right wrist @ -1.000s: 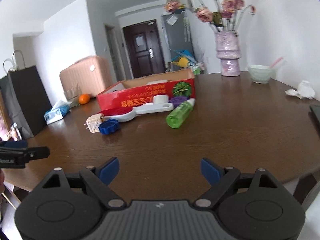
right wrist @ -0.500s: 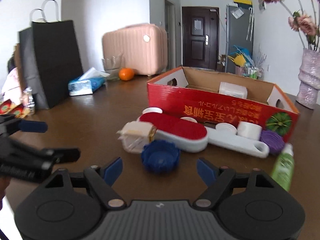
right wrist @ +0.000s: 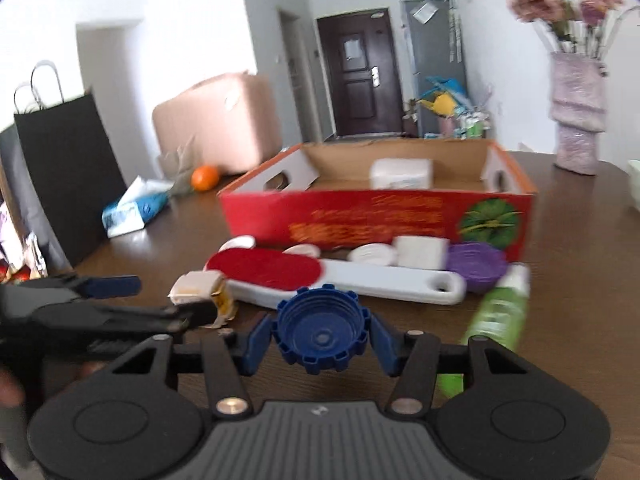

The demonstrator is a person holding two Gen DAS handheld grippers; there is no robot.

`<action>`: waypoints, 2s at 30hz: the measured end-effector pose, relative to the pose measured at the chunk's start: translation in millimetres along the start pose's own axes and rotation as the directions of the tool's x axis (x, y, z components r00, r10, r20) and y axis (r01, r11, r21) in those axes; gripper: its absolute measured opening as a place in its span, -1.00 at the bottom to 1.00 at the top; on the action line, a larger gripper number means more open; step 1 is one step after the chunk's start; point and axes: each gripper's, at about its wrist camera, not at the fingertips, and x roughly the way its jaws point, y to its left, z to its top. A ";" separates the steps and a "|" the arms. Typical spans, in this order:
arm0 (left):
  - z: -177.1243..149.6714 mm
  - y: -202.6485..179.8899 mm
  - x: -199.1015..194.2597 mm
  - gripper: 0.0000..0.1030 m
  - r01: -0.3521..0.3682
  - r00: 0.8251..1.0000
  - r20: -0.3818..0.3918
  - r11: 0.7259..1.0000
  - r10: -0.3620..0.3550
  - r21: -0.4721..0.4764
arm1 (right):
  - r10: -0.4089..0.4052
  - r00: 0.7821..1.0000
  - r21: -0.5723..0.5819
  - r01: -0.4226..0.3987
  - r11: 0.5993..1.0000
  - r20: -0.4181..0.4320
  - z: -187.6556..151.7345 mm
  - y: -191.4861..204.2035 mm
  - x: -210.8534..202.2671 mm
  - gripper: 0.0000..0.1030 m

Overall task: Organize rigid objects
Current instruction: 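Grasp the blue screw cap with the right gripper while the left grasps the beige plug cube, then lower the blue cap into the box with the right gripper while the left drops the cube in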

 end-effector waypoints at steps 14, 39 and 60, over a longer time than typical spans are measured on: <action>-3.0 -9.9 22.2 0.28 -0.067 0.995 -0.073 0.994 0.061 -0.089 | 0.009 1.000 0.031 -0.009 0.999 0.006 -23.9 -27.2 -20.2 0.04; -60.2 -2.2 -136.7 0.18 0.026 0.999 0.020 1.000 -0.026 0.007 | -0.086 0.995 0.029 0.085 0.996 0.052 -65.5 13.0 -126.1 0.03; 18.9 8.1 -124.7 0.17 0.126 0.983 0.133 0.992 -0.126 0.008 | -0.111 0.979 -0.012 0.115 0.993 0.173 -27.6 10.9 -140.4 0.04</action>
